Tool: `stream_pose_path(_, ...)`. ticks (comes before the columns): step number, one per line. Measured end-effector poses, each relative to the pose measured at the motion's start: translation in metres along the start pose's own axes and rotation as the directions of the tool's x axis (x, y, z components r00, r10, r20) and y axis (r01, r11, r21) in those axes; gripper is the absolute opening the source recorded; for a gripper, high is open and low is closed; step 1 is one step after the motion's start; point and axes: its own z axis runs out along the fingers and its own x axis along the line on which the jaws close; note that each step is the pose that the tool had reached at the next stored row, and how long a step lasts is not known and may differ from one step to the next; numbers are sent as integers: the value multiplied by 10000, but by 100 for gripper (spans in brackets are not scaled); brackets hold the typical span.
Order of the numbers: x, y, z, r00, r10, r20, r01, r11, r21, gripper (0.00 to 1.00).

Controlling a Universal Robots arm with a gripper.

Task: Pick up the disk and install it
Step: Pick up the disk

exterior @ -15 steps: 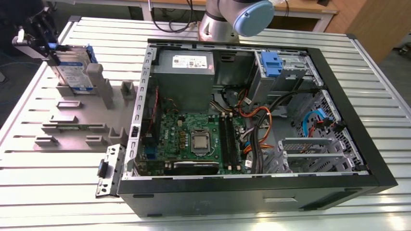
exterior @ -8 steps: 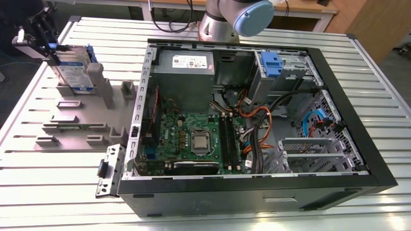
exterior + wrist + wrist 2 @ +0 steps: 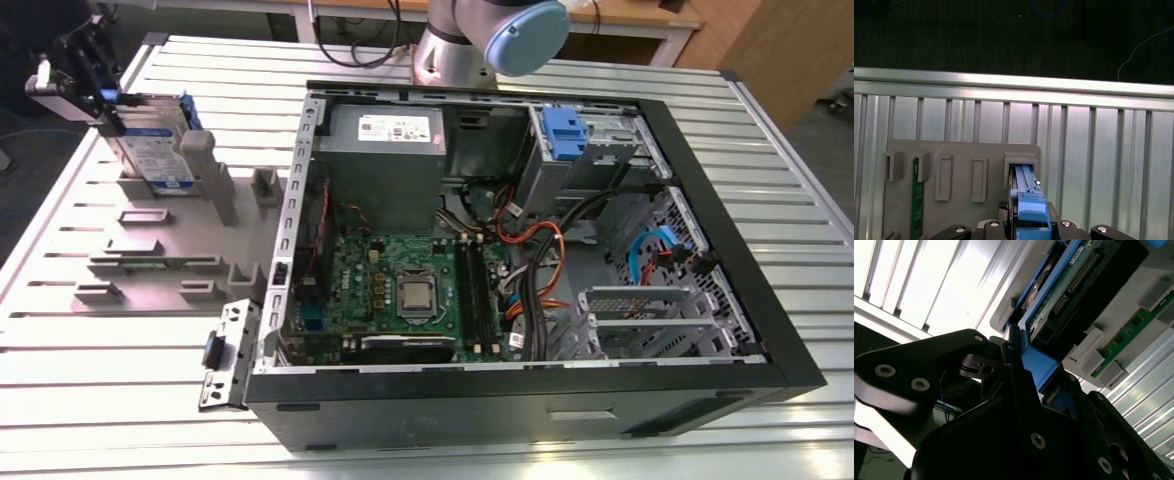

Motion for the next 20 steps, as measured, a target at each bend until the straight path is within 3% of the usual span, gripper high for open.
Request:
stream_pose_path(4,0,0,-1,10000,0,0,0,10000,-1,37)
stream_pose_path(6,0,0,-1,10000,0,0,0,10000,0,44)
stream_pose_path(8,0,0,-2,10000,0,0,0,10000,0,44)
stream_pose_path(9,0,0,-2,10000,0,0,0,10000,0,51)
stream_pose_path(12,0,0,-3,10000,0,0,0,10000,0,51)
stream_pose_path(14,0,0,-3,10000,0,0,0,10000,0,49)
stream_pose_path(15,0,0,-3,10000,0,0,0,10000,0,42)
stream_pose_path(20,0,0,-5,10000,0,-1,0,10000,-1,37)
